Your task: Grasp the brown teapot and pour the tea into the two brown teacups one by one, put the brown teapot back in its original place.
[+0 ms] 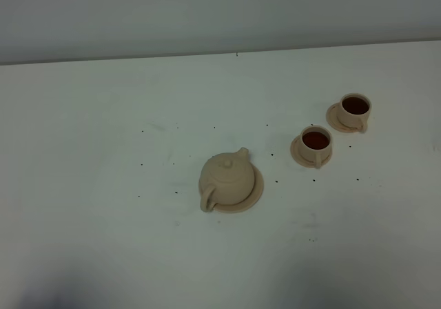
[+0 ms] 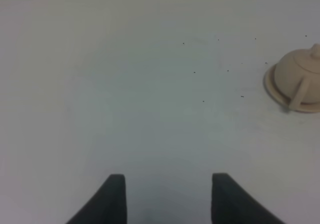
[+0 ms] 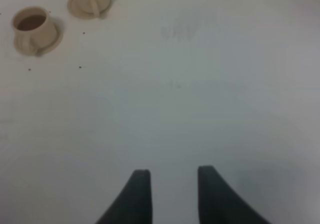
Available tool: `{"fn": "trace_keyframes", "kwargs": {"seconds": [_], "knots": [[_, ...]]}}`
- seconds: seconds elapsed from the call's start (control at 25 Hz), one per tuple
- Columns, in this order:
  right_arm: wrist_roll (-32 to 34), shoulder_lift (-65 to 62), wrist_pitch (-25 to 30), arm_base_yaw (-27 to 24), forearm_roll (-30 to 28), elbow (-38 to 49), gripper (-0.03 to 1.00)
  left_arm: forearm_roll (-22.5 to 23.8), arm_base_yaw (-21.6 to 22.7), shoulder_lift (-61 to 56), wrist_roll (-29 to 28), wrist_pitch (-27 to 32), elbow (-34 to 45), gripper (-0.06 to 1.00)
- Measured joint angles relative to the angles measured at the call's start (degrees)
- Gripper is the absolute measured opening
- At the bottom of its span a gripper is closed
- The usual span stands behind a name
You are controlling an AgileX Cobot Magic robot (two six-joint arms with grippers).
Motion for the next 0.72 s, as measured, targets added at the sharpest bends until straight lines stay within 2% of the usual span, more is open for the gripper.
{"fn": "trace_keyframes", "kwargs": {"seconds": [0.72], "knots": [[0.0, 0.0, 0.0, 0.0, 0.0, 0.0, 0.24, 0.0, 0.0, 0.0, 0.0, 0.0, 0.0, 0.41]]}}
